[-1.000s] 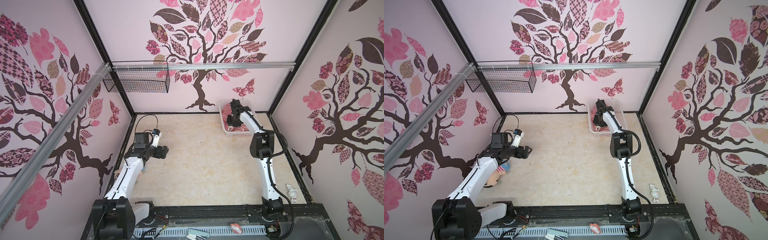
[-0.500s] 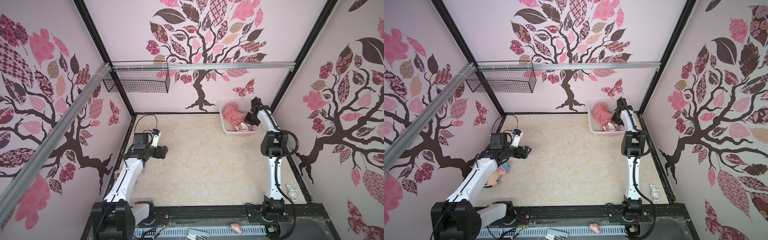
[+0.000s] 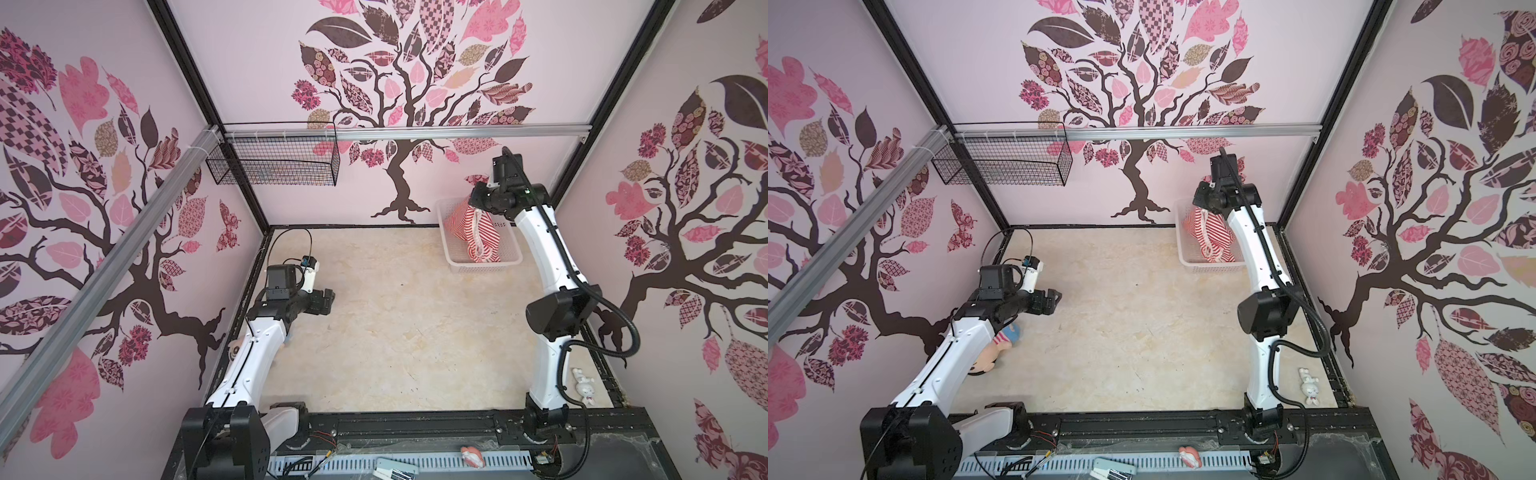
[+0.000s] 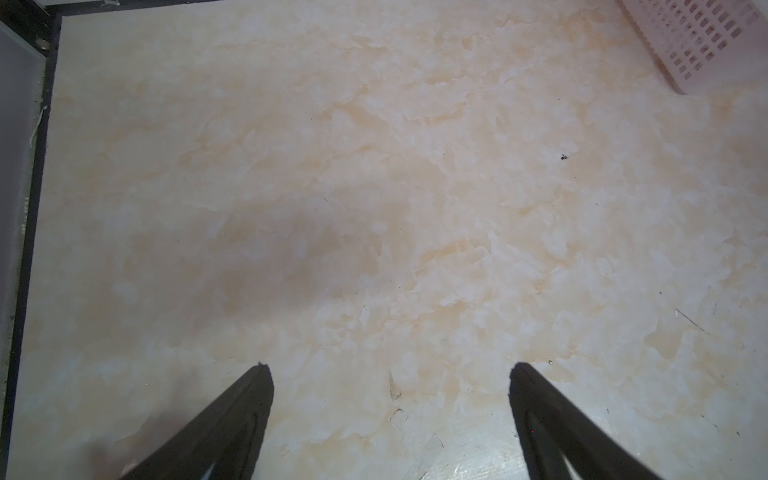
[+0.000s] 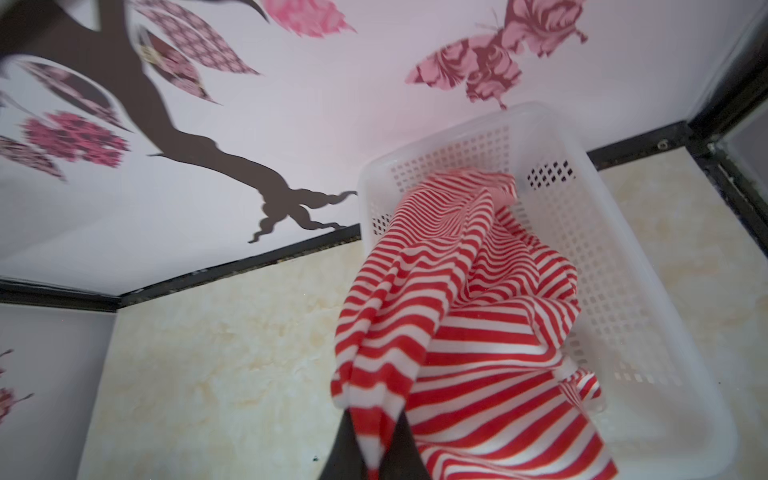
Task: Fold and stack the tank tops
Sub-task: 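Reach the right gripper into the basket and grasp the striped tank top, then lift the tank top out with the right gripper and drop it on the table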
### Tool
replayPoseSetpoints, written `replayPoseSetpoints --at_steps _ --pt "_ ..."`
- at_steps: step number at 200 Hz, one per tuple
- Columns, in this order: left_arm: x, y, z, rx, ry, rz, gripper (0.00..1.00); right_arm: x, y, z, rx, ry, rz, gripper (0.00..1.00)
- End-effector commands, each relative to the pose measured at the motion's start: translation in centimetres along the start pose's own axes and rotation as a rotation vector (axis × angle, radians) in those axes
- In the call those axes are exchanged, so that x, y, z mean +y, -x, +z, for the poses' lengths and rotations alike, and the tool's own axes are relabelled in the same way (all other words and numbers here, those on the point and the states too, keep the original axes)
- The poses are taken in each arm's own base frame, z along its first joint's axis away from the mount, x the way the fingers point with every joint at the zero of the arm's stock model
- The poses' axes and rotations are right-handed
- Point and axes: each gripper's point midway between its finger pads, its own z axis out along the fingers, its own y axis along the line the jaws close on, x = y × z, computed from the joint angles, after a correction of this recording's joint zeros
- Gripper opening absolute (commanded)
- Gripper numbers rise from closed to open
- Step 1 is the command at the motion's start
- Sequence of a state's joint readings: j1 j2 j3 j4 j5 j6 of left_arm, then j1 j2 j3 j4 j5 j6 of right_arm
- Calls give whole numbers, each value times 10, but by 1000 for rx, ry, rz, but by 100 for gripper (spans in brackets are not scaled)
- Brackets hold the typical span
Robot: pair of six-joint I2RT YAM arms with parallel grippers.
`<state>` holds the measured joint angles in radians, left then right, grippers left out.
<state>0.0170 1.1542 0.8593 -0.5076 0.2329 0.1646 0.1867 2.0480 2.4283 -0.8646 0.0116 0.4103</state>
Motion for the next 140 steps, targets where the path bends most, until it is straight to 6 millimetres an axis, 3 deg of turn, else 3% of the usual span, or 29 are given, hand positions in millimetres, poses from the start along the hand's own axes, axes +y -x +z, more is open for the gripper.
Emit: replayPoseSetpoints --at_steps 1,23,42,65,98,140 --pt "3 14 -5 -48 26 -7 93 34 39 -65 -130 135 -35 0" --pt "13 18 -4 -58 75 -31 94 85 44 -115 -190 265 -97 0" --pt "19 19 -6 -66 95 -51 94 116 39 -150 -203 360 -119 0" --pt "26 21 -13 -92 117 -71 94 139 22 -184 -196 419 -151 0" --pt "37 25 -31 -168 146 -84 95 173 2 -250 -244 523 -208 0" --pt "39 26 -46 -215 166 -76 96 192 -35 -273 -116 673 -181 0"
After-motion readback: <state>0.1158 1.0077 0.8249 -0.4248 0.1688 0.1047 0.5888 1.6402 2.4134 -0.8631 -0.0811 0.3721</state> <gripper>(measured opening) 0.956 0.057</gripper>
